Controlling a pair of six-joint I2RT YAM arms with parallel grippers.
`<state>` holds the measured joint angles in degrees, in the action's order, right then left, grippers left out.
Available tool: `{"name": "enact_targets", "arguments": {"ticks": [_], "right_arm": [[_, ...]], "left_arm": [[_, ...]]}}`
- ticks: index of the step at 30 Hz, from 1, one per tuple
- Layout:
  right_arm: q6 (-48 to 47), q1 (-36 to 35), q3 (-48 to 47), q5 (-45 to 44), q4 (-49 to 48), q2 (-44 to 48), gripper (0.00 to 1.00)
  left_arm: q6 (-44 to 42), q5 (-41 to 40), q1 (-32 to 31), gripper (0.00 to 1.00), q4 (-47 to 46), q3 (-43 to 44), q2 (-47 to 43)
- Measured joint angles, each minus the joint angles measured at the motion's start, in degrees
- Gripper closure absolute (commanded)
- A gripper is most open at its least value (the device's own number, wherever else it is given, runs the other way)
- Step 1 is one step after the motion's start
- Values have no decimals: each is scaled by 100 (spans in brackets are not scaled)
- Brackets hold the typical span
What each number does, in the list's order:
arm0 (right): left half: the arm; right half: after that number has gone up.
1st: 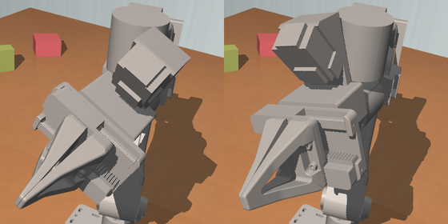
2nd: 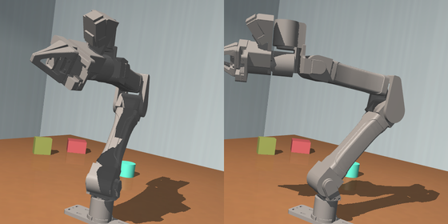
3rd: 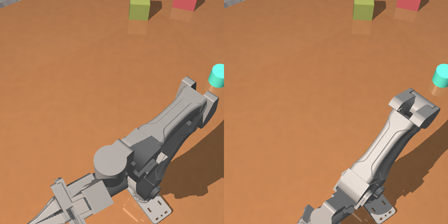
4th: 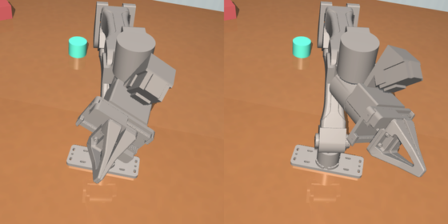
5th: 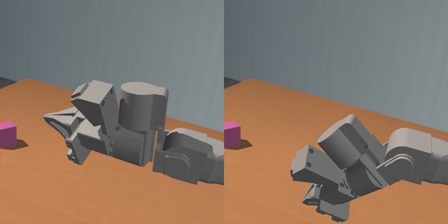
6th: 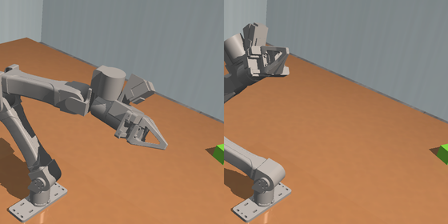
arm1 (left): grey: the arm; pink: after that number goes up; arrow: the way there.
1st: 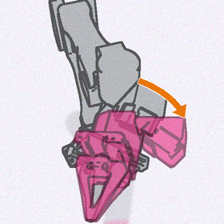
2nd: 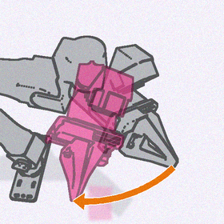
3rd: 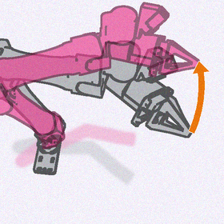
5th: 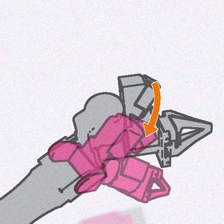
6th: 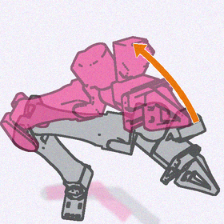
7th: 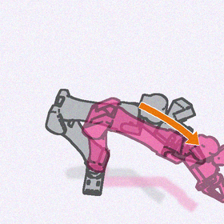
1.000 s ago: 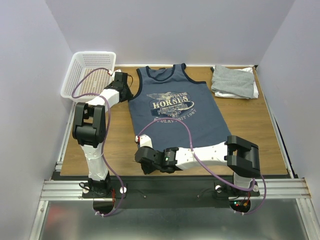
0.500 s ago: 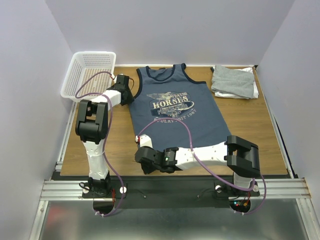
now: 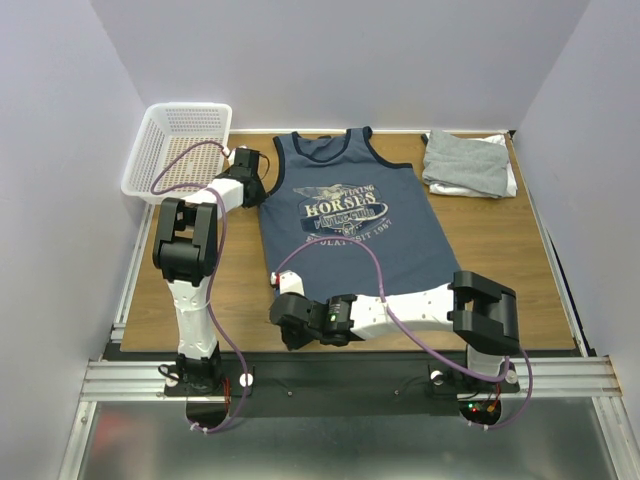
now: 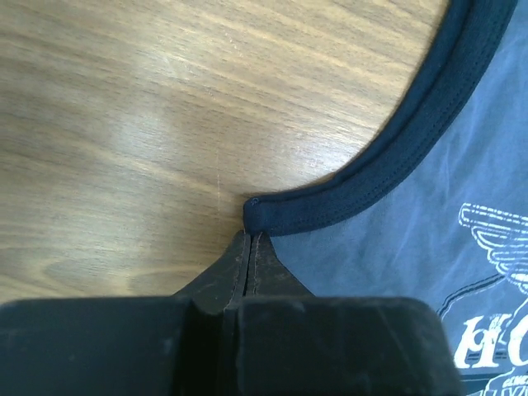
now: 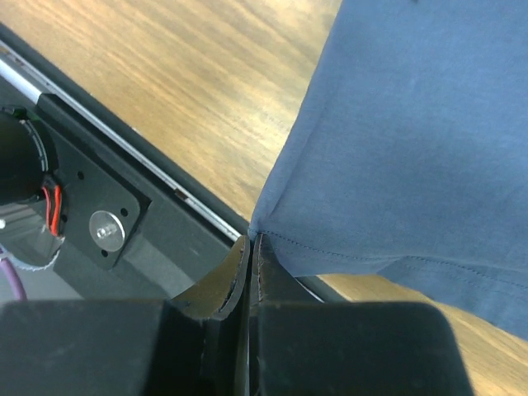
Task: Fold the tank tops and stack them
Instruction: Fold the tank top
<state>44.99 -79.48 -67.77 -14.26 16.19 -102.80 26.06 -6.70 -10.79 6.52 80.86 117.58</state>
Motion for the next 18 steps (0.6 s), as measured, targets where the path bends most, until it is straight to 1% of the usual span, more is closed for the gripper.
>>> {"name": "enact_targets", "arguments": {"ticks": [3, 8, 14, 18], "right_arm": [[37, 0, -2, 157, -46, -116, 100], [70, 4, -129, 470, -52, -647, 99], [24, 109, -710, 807, -92, -866, 99], [22, 236, -791, 984, -168, -859, 99]], "left_arm": [[15, -52, -2, 100, -9, 17, 0], [57, -173, -2, 100, -22, 96, 0], [111, -431, 0, 100, -31, 223, -2], [144, -509, 0, 100, -42, 289, -9]]}}
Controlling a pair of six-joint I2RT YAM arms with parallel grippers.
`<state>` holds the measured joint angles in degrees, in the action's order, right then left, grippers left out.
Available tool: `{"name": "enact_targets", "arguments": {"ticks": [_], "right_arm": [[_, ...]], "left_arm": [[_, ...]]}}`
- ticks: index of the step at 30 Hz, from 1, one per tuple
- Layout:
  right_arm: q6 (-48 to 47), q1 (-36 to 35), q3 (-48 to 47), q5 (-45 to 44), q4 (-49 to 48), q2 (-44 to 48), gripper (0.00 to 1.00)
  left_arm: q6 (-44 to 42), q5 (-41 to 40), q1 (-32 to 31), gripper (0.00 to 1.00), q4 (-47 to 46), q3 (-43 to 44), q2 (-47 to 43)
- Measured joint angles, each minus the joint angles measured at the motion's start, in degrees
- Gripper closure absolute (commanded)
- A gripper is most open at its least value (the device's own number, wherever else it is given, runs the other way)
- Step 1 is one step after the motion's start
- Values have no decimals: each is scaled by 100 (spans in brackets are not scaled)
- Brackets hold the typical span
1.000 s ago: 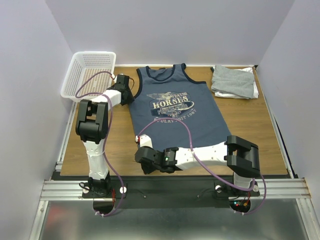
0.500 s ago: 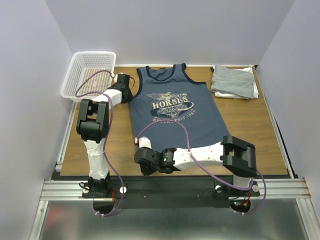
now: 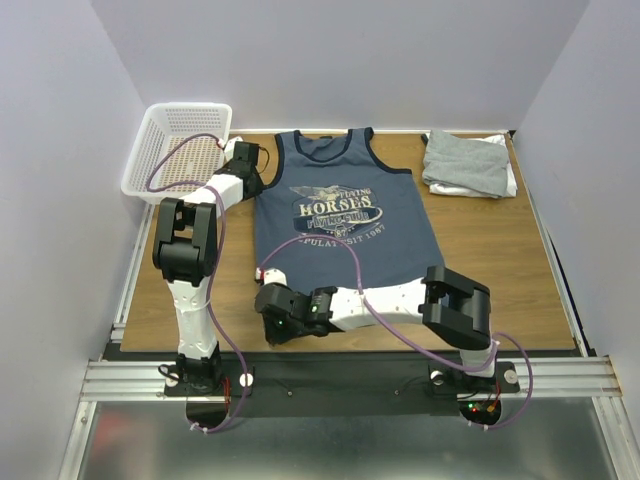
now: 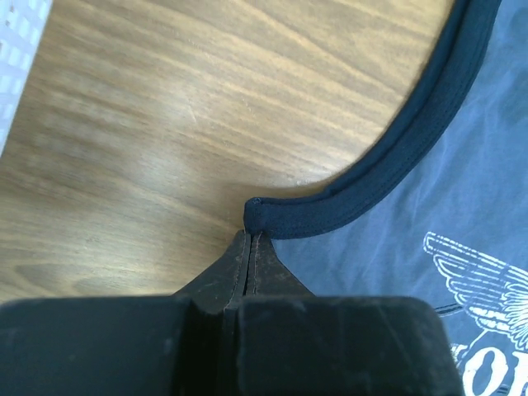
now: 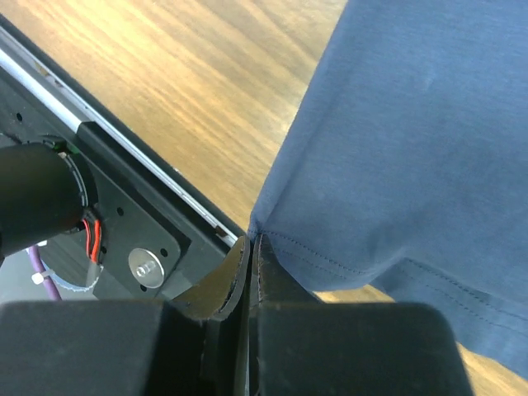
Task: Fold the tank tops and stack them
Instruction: Fold the tank top
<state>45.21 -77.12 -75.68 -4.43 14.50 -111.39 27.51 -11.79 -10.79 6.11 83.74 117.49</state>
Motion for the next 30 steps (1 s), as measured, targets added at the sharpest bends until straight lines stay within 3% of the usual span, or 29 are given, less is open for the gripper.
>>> {"name": "enact_targets", "arguments": {"ticks": [9, 18, 30], "right_arm": [[-37, 234, 417, 87, -2, 645, 98], [33, 586, 1392, -107, -160, 1692, 98], [358, 756, 2634, -461, -188, 2673, 96]], "left_arm": [[131, -125, -114, 100, 90, 323, -15], [247, -391, -699, 100, 411, 1550, 61], [448, -476, -1255, 100, 658, 2258, 1060]]}}
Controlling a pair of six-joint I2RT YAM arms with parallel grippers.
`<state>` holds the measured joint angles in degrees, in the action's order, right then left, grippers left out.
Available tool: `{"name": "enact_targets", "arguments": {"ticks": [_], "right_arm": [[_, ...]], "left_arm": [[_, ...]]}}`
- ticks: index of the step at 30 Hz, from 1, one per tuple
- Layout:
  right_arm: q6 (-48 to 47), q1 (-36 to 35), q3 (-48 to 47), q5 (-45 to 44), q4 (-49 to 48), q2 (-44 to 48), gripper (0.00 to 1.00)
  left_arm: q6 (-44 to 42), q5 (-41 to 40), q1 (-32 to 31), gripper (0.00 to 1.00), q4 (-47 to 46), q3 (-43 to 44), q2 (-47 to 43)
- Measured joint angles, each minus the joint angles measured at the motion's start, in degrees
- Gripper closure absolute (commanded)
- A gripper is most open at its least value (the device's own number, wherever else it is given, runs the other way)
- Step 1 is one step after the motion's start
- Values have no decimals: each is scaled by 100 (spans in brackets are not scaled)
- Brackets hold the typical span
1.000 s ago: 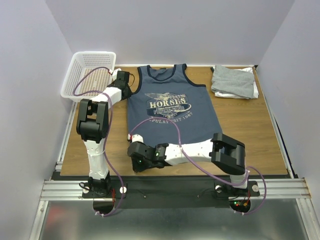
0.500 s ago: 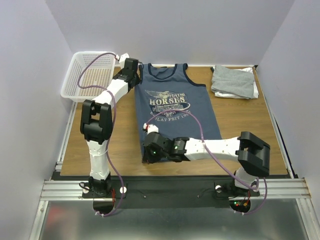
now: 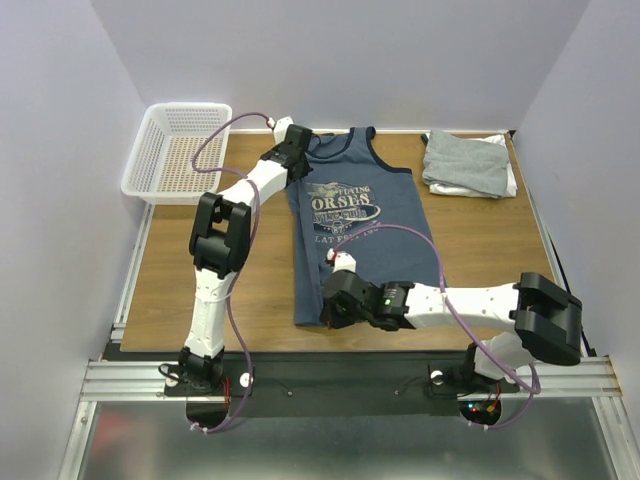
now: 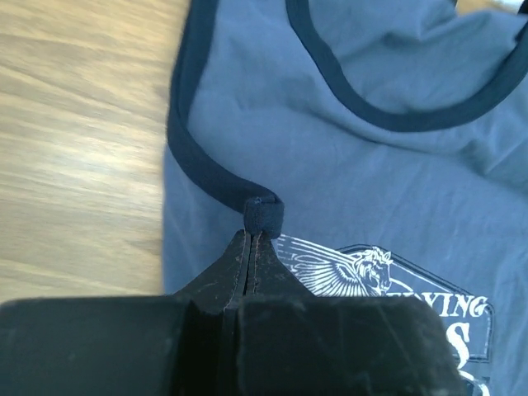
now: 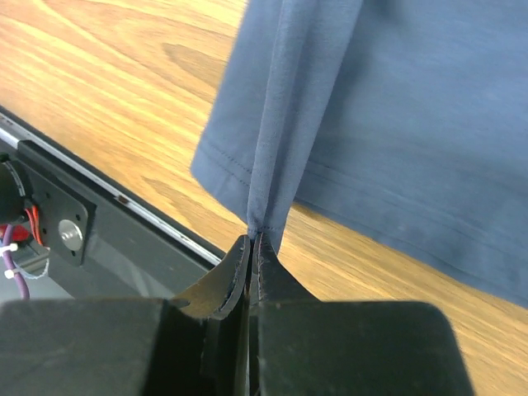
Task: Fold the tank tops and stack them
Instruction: Fold the tank top
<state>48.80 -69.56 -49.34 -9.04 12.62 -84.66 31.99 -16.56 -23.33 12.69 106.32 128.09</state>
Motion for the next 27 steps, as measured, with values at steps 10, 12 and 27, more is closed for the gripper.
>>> {"name": "enact_targets", "arguments": {"ticks": [10, 12, 27], "right_arm": [[295, 105, 693, -262, -13, 640, 94], [356, 109, 765, -306, -11, 697, 94], [671, 127, 1182, -592, 20, 1071, 52]], "left_arm": [[133, 13, -260, 100, 103, 442, 238], [146, 22, -297, 100, 98, 507, 260], [131, 175, -398, 62, -24, 590, 610]]}}
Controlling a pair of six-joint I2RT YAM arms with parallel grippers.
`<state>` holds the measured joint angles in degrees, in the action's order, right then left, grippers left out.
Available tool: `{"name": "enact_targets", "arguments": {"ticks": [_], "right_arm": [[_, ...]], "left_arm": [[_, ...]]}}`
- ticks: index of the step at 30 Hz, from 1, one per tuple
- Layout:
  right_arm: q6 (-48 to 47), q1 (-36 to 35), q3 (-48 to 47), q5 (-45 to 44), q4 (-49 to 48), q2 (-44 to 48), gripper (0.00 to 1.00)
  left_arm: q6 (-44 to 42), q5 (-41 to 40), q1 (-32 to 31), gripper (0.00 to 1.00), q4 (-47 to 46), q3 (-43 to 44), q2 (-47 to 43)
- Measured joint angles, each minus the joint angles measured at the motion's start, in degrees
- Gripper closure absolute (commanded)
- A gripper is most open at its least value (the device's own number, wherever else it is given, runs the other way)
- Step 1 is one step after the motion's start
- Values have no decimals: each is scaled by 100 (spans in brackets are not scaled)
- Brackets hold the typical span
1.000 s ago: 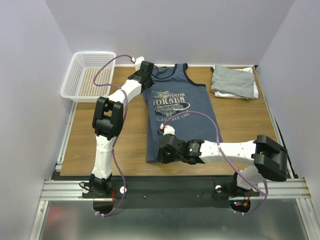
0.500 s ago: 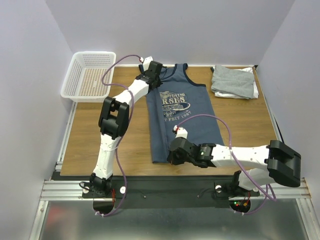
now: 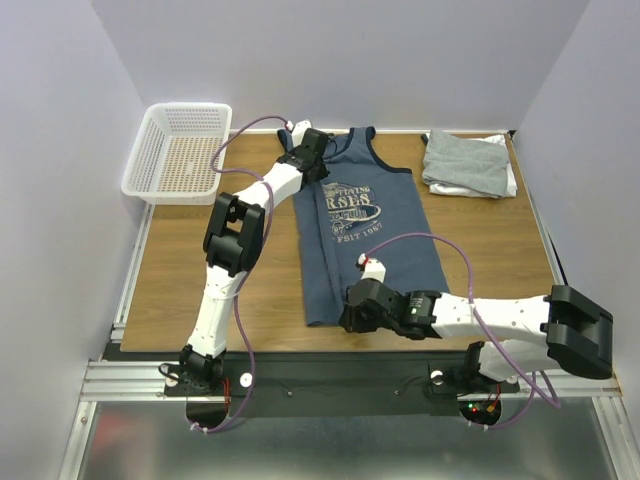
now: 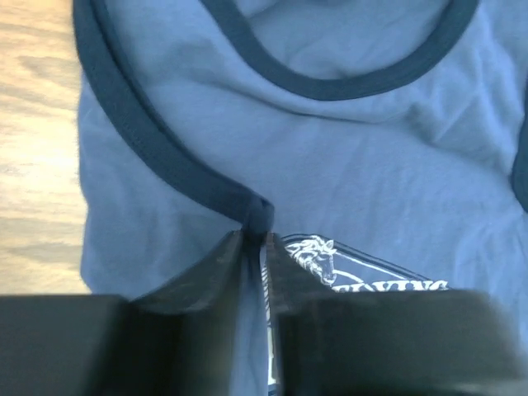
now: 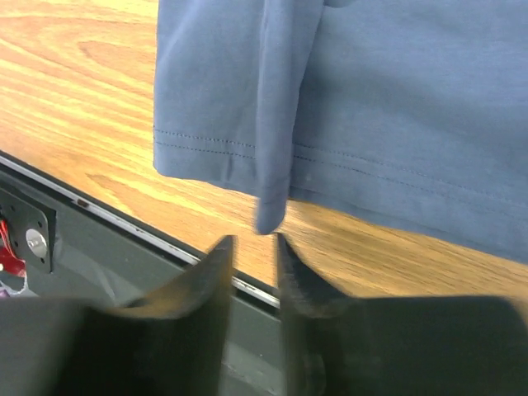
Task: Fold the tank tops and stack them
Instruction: Fold the tank top
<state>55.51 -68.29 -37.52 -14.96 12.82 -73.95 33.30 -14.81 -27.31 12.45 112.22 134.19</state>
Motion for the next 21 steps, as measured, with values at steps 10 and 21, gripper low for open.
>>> {"name": "enact_targets", "arguments": {"ticks": [10, 21], "right_arm": [[35, 0, -144, -400, 509, 470, 48], [-564, -96, -1801, -525, 737, -1147, 50]], "left_arm": [[-149, 103, 46, 54, -439, -546, -546], [9, 199, 879, 64, -531, -1176, -1292]]}}
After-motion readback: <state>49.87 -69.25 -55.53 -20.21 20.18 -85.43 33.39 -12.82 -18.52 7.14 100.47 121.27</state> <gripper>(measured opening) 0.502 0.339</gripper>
